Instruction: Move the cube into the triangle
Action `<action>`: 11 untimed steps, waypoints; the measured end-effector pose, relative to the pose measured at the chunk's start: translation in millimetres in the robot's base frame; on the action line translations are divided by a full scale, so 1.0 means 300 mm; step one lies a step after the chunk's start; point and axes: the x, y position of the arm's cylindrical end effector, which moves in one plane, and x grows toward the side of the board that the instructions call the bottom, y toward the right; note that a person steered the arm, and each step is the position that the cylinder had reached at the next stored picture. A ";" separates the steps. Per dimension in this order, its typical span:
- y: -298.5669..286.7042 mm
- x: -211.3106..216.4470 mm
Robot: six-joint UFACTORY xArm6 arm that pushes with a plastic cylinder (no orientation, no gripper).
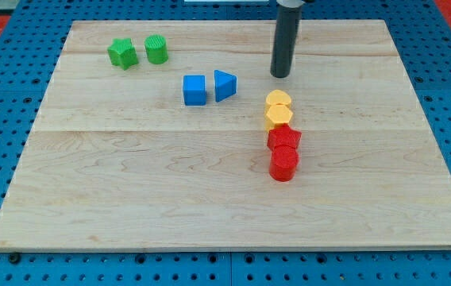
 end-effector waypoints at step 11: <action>-0.332 -0.136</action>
